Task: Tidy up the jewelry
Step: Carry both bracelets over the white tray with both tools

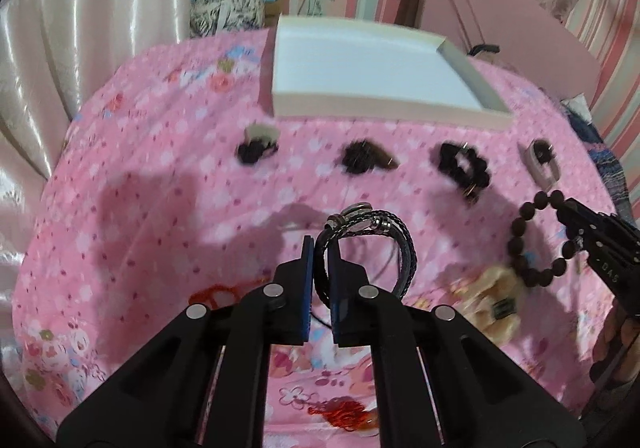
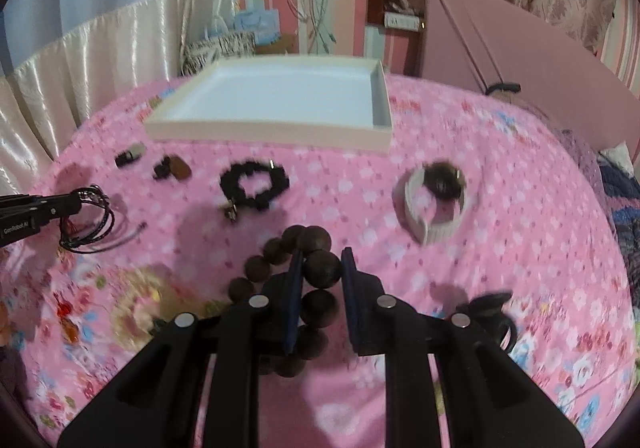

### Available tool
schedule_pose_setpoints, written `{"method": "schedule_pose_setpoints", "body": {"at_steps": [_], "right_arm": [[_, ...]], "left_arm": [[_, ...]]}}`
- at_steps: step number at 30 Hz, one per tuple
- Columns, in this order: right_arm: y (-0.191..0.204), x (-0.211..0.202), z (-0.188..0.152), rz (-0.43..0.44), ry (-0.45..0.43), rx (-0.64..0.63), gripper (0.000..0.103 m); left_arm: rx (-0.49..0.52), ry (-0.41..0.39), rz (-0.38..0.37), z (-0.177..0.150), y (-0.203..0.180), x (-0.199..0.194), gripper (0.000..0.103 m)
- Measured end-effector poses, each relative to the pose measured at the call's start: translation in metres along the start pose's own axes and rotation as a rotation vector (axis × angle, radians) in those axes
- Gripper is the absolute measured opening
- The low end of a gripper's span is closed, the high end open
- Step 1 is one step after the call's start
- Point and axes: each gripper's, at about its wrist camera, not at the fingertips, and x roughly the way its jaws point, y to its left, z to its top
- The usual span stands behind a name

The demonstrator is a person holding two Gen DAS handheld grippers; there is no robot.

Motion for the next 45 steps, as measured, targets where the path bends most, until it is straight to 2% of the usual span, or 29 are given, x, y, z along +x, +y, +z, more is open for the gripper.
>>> {"method": "schedule_pose_setpoints", "body": {"at_steps": [9,16,24,32,35,40,42,45], "right_arm": [[-0.002,0.002,0.048,0.023,-0.067,0.015,0.019],[0.0,0.015,0.105,0.026,-0.114,0.023,0.019],[0.016,0.074,0.175,0.029,-0.112,0.016,0.019],[0.011,0.147,0.233,0.048,-0.079,0.063,0.019],[0.012,0.176,0.241,0.03,-0.066,0.058,0.019],[0.008,0.219,0.239,-0.051,-0.017,0.041,0.019],[0.001,0.231,0.238,-0.075,0.01,0.055,0.019],[-0.008,0.243,0.234,-0.079,0.055,0.091,0.019]], "left_arm": [[0.0,-0.024,-0.01,0.052,-0.008,0.003,0.005],[0.005,-0.044,-0.012,0.109,-0.018,0.018,0.005],[-0.01,-0.024,-0.007,0.191,-0.018,0.072,0.005],[-0.062,0.009,0.01,0.248,-0.006,0.137,0.005],[-0.075,0.025,0.032,0.259,-0.001,0.161,0.005],[-0.064,0.042,0.073,0.267,0.006,0.193,0.005],[-0.048,0.057,0.108,0.269,0.006,0.207,0.005],[-0.047,0.069,0.121,0.267,0.01,0.216,0.005]]}}
